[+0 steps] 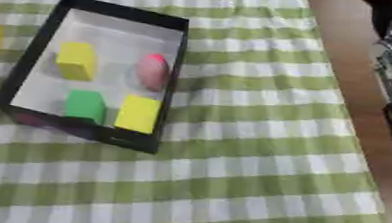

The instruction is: Pick up objects on the table and place them in the box.

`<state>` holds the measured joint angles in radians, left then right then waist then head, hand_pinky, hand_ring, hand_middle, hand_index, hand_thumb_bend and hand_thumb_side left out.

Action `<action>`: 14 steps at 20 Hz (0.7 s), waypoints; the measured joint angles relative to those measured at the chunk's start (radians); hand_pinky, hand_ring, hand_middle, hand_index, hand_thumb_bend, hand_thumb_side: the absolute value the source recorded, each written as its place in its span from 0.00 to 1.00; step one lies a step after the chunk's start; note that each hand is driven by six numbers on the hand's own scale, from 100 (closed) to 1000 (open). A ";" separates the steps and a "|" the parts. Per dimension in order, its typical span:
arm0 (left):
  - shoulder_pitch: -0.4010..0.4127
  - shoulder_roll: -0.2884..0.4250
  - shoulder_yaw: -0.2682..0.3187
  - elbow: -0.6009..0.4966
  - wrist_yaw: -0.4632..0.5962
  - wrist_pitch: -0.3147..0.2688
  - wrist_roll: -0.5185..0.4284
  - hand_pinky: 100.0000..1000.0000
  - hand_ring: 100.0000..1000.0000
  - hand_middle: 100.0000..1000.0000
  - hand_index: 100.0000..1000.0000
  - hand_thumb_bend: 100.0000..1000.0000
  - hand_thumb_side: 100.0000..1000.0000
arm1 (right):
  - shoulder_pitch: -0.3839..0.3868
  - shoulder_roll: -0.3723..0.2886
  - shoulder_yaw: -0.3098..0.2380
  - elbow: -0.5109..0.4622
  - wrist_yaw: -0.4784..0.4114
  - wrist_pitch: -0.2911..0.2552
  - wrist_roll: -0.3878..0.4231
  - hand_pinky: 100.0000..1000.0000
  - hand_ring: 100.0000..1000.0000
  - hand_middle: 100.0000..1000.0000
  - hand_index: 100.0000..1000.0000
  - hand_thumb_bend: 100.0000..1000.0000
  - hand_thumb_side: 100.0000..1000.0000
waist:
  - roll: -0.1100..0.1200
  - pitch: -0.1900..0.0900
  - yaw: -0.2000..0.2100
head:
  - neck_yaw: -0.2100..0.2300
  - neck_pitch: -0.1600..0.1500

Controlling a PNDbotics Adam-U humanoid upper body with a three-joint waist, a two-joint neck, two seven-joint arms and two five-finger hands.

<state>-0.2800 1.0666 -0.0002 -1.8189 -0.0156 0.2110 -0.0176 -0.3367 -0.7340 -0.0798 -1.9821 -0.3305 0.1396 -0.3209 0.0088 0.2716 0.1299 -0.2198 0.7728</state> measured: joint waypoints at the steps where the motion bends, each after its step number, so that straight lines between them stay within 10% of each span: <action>1: -0.012 0.019 -0.014 0.008 -0.012 0.002 -0.034 0.81 0.80 0.79 0.89 0.76 0.55 | 0.003 0.000 0.000 0.000 0.000 0.003 0.001 0.90 0.79 0.67 0.76 0.31 0.21 | 0.000 0.000 0.000 | 0.000 0.000; 14: -0.307 0.042 -0.255 0.282 -0.074 0.050 -0.459 0.76 0.70 0.73 0.86 0.60 0.14 | 0.003 0.000 0.001 0.000 0.001 0.038 0.018 0.90 0.79 0.66 0.76 0.31 0.22 | 0.017 0.000 -0.014 | 0.023 0.000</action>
<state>-0.5865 1.1089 -0.2555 -1.5369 -0.0896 0.2614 -0.4762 -0.3336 -0.7341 -0.0783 -1.9821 -0.3299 0.1772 -0.3032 0.0259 0.2712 0.1159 -0.1967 0.7728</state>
